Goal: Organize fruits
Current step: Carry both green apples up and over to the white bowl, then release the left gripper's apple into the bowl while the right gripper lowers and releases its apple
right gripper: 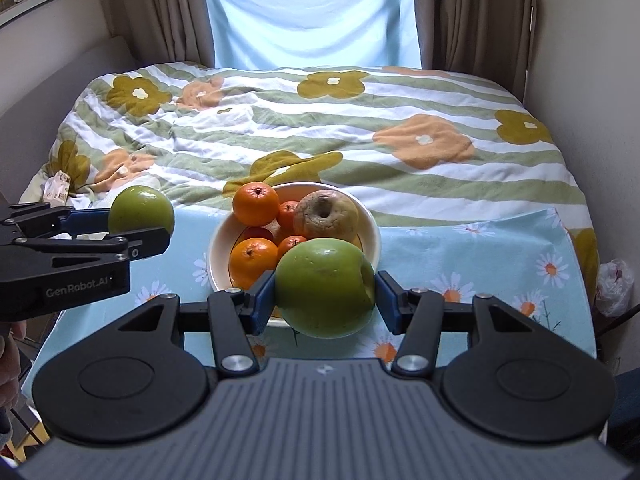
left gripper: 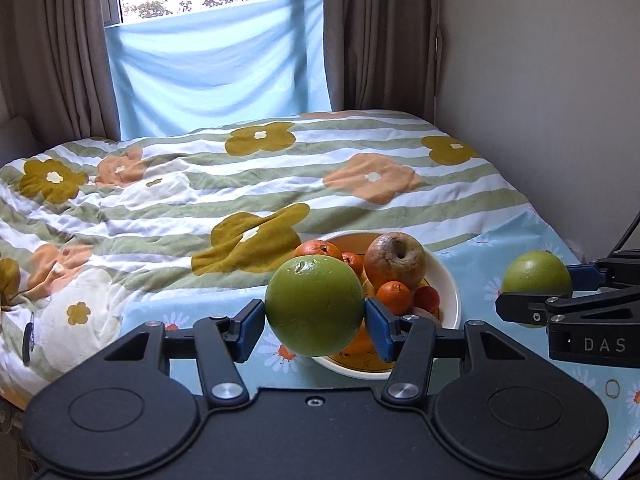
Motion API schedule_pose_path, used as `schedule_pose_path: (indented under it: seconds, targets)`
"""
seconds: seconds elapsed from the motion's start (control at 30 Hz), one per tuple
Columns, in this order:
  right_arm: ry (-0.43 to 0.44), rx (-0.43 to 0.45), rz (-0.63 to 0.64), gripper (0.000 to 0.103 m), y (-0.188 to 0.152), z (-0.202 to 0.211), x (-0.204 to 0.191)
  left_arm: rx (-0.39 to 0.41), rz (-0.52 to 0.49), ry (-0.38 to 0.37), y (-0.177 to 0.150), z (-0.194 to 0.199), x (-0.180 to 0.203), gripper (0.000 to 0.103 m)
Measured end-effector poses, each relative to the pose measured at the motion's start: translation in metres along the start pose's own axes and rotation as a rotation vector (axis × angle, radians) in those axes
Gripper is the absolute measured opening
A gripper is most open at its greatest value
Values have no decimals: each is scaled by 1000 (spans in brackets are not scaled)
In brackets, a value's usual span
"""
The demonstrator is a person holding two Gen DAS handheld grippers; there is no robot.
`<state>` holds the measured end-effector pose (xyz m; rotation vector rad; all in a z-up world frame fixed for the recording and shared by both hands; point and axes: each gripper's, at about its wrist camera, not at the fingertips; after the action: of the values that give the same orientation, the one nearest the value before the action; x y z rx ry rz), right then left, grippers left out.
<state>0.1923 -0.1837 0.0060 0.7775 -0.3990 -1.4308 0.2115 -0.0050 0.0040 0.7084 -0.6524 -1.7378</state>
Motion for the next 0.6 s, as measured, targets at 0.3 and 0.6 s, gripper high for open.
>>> schedule_pose_path:
  seconds: [0.3, 0.6]
  targets:
    - [-44, -39, -64, 68, 3, -38, -12, -46, -64, -55, 9, -57, -17, 59]
    - [-81, -73, -125, 68, 1, -66, -15, -101, -122, -99, 7, -104, -19, 59]
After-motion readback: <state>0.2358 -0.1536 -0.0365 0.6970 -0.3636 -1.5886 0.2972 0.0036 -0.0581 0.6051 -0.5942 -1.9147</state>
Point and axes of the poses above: each gripper's, at about its wrist camera, not at the fingertips, and z roughly against the way its jaws point, x to its right, y to its top, and after that the axes turned 7 degrees about y, right-handed
